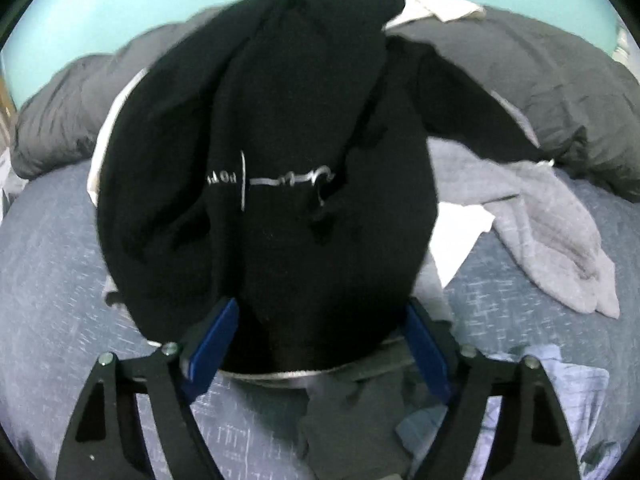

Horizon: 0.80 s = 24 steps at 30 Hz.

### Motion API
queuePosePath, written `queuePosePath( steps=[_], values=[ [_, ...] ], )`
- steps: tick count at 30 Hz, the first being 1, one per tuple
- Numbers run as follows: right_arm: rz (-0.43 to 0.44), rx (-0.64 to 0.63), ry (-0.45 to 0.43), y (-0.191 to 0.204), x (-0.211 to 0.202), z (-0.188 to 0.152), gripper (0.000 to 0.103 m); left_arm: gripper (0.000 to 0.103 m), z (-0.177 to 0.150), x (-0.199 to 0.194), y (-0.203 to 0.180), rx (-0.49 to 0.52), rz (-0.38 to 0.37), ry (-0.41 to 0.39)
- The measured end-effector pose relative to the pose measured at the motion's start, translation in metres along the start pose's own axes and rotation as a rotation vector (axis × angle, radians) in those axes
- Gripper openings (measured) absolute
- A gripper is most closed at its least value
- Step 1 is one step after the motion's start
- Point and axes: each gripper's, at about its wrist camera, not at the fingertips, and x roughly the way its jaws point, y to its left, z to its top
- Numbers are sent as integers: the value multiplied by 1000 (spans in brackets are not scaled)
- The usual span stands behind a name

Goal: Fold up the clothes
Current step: 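Move the right tool to the black hoodie and close on it, then lift the black hoodie with the right tool and carry it onto open bed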

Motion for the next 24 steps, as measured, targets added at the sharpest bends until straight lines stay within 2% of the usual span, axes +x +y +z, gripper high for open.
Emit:
queuePosePath(
  steps=[2, 3, 4, 6, 9, 17, 24],
  values=[
    [11, 5, -6, -1, 2, 0, 57, 103, -8, -1, 1, -9, -5, 1],
    [16, 7, -8, -2, 3, 1, 34, 103, -11, -2, 1, -15, -10, 3],
    [21, 3, -12, -1, 2, 1, 20, 103, -14, -3, 1, -20, -17, 5],
    [31, -16, -30, 2, -6, 1, 9, 103, -19, -6, 0, -22, -17, 2],
    [74, -39, -88, 11, -28, 0, 7, 103, -24, -10, 0, -26, -19, 6],
    [262, -51, -182, 46, -101, -12, 6, 103, -37, -43, -2, -26, -21, -27],
    [322, -48, -228, 58, -147, -19, 5, 102, -58, -68, -4, -29, -22, -25]
  ],
)
